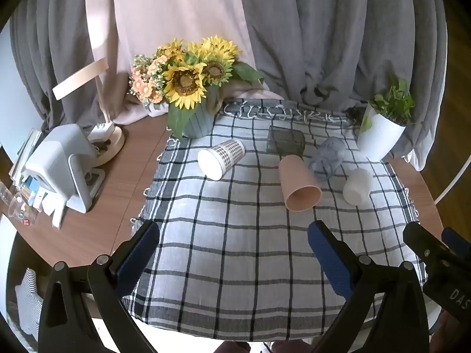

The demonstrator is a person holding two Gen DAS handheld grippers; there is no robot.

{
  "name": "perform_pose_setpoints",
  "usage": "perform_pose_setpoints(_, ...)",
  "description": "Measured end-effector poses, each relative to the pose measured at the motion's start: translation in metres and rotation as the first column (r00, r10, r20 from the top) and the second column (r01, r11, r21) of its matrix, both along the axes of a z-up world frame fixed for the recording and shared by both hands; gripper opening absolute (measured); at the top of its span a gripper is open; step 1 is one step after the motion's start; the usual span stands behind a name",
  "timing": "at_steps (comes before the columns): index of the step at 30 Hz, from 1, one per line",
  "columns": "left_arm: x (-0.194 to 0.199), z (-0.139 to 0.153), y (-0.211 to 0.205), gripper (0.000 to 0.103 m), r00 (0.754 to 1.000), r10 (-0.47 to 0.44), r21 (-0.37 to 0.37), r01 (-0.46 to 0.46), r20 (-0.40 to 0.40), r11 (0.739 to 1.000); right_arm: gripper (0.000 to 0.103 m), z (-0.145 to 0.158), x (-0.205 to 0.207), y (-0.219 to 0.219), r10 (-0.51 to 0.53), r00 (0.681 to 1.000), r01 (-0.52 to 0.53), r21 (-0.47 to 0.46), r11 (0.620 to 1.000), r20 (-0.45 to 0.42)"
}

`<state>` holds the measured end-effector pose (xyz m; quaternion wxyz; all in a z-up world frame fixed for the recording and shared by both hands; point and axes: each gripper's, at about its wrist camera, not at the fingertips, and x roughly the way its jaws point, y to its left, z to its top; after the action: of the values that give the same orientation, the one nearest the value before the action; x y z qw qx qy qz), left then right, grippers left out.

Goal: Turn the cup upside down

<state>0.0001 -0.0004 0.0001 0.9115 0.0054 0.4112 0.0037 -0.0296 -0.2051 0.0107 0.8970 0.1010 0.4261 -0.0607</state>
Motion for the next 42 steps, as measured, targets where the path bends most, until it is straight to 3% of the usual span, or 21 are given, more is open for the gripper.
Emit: perform_pose_setpoints(42, 0.0021, -0.0014, 0.0004, 0.103, 1.000, -0.003, -0.007, 0.003, -0.002, 1.000, 0.100, 0.0002, 0.0030, -0.0011, -0.002, 1.000, 0.002, -0.005, 1.000, -0.010)
